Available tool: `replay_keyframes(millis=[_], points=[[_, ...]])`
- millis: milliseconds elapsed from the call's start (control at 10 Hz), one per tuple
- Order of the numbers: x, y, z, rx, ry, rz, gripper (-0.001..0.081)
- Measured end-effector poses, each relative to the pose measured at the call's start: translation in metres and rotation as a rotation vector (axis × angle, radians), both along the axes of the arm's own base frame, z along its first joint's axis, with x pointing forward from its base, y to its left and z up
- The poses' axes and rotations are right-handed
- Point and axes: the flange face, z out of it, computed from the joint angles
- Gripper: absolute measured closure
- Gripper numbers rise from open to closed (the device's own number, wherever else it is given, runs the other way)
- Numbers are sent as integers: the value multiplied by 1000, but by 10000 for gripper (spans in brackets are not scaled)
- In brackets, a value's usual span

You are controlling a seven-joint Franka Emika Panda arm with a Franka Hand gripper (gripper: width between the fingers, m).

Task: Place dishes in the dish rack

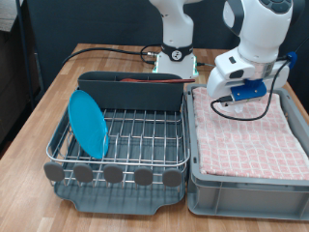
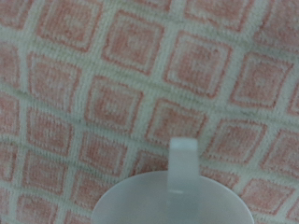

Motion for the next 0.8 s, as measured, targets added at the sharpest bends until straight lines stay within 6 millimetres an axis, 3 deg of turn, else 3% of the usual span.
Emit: replay_keyframes(millis=[500, 600, 700, 800], points=[[1, 1, -8, 12, 3, -10, 4], [0, 2, -10, 12, 6, -12, 234], [0, 2, -11, 13, 8, -14, 234], [-1, 3, -12, 14, 10, -14, 400]])
